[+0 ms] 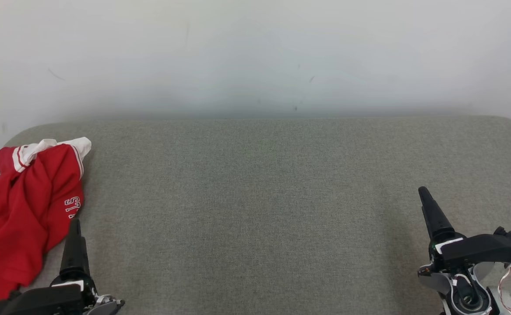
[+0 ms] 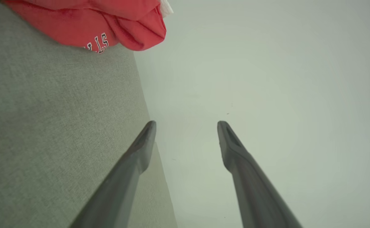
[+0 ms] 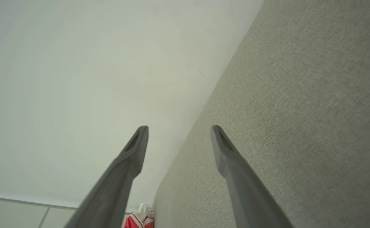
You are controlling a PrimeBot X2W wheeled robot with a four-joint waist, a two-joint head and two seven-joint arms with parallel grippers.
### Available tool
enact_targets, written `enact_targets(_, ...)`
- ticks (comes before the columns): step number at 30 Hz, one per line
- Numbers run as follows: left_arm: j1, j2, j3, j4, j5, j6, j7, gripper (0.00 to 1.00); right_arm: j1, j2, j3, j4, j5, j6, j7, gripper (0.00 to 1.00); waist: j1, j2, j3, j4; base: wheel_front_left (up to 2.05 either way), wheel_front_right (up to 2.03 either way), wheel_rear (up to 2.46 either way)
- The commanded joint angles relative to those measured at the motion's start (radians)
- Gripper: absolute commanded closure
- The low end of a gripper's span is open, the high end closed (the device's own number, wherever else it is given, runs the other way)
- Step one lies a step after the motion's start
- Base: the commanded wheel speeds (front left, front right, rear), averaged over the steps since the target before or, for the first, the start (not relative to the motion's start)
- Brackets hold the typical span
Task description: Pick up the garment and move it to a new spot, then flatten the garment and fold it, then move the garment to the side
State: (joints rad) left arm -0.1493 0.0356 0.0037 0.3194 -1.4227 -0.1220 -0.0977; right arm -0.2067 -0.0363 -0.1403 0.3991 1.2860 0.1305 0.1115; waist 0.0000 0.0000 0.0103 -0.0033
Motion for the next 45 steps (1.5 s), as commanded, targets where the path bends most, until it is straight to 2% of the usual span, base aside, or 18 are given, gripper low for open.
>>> enact_targets(1, -0.006, 0.009, 0.007, -0.03, 0.044, 0.006, -0.009, 0.0, -0.022, -0.011, 0.009, -0.024, -0.054, 0.0, -0.017, 0.0, 0.0, 0.0, 0.0, 0.0, 0.0, 0.0, 0.0)
enact_targets(13, 0.021, 0.01, 0.009, -0.087, 0.221, 0.043, -0.034, 0.0, -0.015, -0.012, 0.048, -0.054, -0.296, 0.0, -0.075, 0.0, 0.0, 0.0, 0.0, -0.004, 0.0, 0.0, 0.0)
enact_targets(30, 0.06, 0.013, 0.002, -0.12, 0.607, 0.103, -0.069, 0.0, -0.013, -0.014, 0.056, -0.034, -0.641, 0.0, -0.153, 0.0, 0.0, 0.0, -0.002, -0.012, 0.0, 0.0, 0.0)
enact_targets(45, 0.078, 0.045, -0.02, -0.095, 0.885, 0.144, -0.094, 0.0, -0.032, -0.015, 0.073, 0.045, -0.84, 0.0, -0.211, 0.0, 0.0, 0.0, -0.008, -0.016, 0.0, 0.0, 0.0)
